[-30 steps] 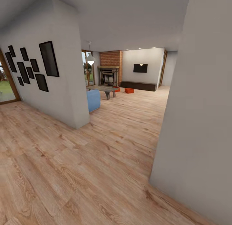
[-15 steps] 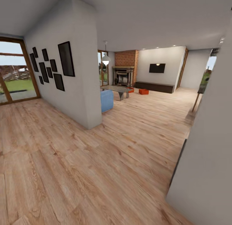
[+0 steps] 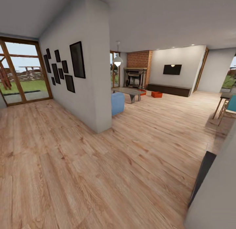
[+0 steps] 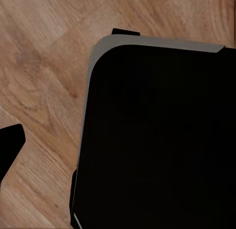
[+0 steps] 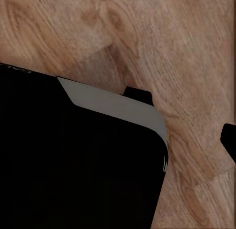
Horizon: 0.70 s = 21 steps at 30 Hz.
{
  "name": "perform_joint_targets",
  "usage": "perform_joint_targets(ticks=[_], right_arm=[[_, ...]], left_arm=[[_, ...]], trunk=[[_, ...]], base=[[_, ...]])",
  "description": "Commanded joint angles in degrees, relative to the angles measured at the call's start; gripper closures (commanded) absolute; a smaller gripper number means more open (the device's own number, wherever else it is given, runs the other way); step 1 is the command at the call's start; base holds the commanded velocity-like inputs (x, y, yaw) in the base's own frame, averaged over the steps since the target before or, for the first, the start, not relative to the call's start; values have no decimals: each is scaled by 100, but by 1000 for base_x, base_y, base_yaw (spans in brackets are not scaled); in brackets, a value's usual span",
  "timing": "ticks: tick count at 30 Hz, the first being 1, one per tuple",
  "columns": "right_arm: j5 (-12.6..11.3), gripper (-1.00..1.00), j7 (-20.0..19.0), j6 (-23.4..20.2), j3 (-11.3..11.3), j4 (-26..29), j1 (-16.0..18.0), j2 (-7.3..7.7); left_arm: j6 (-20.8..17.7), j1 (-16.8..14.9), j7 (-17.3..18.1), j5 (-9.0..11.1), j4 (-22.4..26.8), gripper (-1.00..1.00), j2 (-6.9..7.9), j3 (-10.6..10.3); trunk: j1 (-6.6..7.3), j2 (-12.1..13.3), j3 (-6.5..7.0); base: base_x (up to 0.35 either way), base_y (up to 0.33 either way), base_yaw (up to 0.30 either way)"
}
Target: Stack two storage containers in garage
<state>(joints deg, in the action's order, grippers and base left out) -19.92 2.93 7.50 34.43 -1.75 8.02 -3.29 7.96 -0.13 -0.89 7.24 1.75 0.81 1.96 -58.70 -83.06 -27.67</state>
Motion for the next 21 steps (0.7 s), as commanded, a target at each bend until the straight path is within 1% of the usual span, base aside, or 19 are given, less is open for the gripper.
perform_joint_targets(ticks=[1, 21], right_arm=[[-47, -100, 7, 32, 50, -18, 6, -5], [-47, -100, 6, 32, 54, -18, 6, -5]], left_arm=[[13, 0, 1, 32, 0, -100, -1, 15], [11, 3, 1, 32, 0, -100, -1, 15]], trunk=[[-3, -2, -5], [-3, -2, -5]], base=[[321, 0, 8], [321, 0, 1]])
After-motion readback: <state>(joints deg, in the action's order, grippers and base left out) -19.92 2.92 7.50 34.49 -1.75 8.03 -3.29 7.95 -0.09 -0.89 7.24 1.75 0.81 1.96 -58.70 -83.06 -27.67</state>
